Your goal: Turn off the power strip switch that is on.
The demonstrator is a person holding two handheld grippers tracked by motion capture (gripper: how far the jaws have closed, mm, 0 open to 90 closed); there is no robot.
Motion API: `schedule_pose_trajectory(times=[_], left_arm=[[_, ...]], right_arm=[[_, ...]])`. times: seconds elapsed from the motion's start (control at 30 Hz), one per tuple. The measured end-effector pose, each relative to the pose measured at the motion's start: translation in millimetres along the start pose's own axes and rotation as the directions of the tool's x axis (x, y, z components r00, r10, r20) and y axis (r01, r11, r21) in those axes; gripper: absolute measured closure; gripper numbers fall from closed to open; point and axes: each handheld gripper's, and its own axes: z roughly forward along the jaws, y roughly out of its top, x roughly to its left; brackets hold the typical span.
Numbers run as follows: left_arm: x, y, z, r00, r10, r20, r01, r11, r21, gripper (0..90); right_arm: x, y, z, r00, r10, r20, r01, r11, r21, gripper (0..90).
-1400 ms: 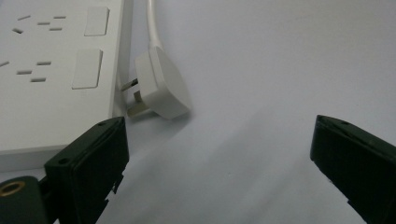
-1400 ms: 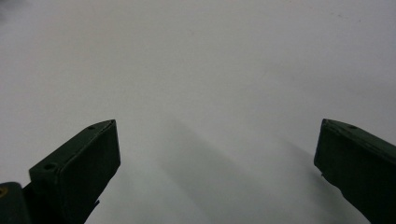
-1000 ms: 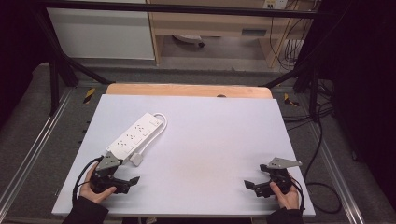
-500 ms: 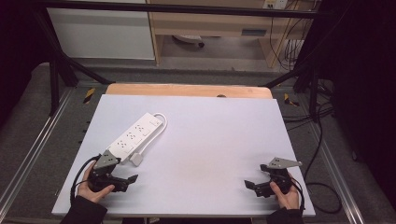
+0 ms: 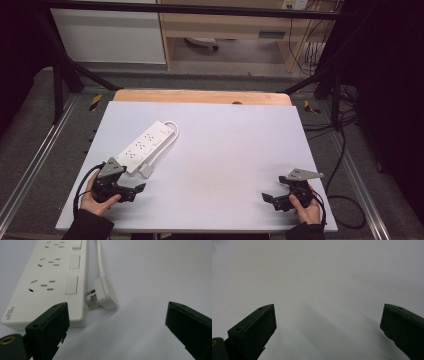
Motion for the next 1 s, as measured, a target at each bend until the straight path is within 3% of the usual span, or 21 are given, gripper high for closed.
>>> schedule_pose_trajectory(times=[1.0], left_arm=[[1.7,18.4,-2.9,0.9996,0.006,-0.027,-0.006,1.0,0.007,5.1]], right_arm=[[0.4,0.0,0.1,0.9999,-0.002,0.011,0.002,1.0,0.003,1.0]])
